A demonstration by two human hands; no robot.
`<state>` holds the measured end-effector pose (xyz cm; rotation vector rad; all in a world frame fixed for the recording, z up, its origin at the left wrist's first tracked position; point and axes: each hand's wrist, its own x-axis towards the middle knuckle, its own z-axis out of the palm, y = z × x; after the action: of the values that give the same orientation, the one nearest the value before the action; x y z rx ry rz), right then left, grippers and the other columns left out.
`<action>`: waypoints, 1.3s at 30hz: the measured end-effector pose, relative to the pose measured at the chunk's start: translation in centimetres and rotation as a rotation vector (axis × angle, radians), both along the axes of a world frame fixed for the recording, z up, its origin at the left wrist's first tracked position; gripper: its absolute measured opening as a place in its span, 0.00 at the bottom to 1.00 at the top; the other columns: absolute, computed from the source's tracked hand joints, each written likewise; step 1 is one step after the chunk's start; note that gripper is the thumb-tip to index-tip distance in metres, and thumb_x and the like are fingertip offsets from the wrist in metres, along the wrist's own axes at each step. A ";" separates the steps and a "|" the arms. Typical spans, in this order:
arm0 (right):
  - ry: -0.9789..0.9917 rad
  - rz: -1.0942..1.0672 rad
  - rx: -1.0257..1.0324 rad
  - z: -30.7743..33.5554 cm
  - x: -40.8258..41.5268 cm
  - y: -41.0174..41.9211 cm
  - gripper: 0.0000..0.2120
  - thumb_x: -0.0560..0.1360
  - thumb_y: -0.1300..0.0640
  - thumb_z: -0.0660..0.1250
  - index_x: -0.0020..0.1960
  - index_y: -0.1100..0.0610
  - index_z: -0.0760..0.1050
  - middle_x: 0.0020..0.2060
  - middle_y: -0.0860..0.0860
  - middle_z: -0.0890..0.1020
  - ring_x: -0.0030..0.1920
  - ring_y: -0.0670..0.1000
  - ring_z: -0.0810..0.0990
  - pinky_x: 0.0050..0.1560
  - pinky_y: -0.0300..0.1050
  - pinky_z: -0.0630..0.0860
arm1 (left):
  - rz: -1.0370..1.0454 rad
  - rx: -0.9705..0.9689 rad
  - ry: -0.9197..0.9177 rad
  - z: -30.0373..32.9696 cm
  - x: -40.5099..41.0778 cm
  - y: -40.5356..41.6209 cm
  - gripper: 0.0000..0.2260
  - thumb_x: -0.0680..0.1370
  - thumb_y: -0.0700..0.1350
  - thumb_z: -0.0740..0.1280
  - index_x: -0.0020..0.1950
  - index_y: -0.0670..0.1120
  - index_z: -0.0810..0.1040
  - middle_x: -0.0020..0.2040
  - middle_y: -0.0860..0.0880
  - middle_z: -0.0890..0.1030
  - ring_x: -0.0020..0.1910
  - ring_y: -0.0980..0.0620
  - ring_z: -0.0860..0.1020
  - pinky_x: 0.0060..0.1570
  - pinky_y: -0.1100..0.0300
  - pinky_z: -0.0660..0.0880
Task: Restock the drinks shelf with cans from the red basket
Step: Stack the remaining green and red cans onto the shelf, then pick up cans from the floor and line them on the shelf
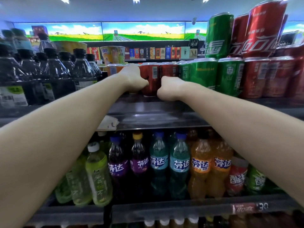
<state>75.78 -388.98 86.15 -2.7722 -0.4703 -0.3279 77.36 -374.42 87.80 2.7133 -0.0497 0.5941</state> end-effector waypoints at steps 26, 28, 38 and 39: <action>0.126 0.263 0.711 -32.0 -15.3 1.3 0.08 0.81 0.62 0.62 0.59 0.55 0.75 0.47 0.44 0.78 0.45 0.40 0.77 0.45 0.29 0.72 | -0.180 -0.006 0.018 -36.4 -20.3 2.9 0.10 0.81 0.52 0.65 0.56 0.46 0.75 0.49 0.50 0.78 0.49 0.46 0.78 0.46 0.44 0.78; 0.272 0.226 0.694 -36.4 -16.2 0.6 0.09 0.82 0.61 0.63 0.60 0.54 0.75 0.46 0.42 0.77 0.45 0.39 0.77 0.45 0.30 0.73 | -0.101 -0.096 0.145 -40.4 -21.8 2.7 0.09 0.82 0.52 0.66 0.57 0.48 0.76 0.49 0.51 0.81 0.49 0.49 0.79 0.48 0.46 0.79; 0.800 -0.012 0.559 -54.6 -23.1 0.2 0.08 0.80 0.60 0.64 0.58 0.56 0.76 0.41 0.47 0.79 0.44 0.49 0.79 0.38 0.36 0.70 | 0.156 -0.324 0.697 -56.5 -30.4 4.0 0.12 0.81 0.51 0.69 0.59 0.44 0.76 0.50 0.47 0.82 0.51 0.45 0.81 0.54 0.49 0.79; 0.843 -0.038 0.554 -56.1 -23.8 0.5 0.07 0.79 0.61 0.64 0.57 0.56 0.76 0.40 0.48 0.79 0.45 0.50 0.79 0.39 0.37 0.70 | 0.181 -0.332 0.743 -57.7 -31.2 4.6 0.13 0.81 0.51 0.69 0.59 0.44 0.76 0.51 0.47 0.82 0.52 0.44 0.81 0.55 0.50 0.78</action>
<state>51.94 -388.48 30.06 -2.1082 -0.0820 0.6022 46.15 -369.83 30.09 2.4502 0.4431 -0.3590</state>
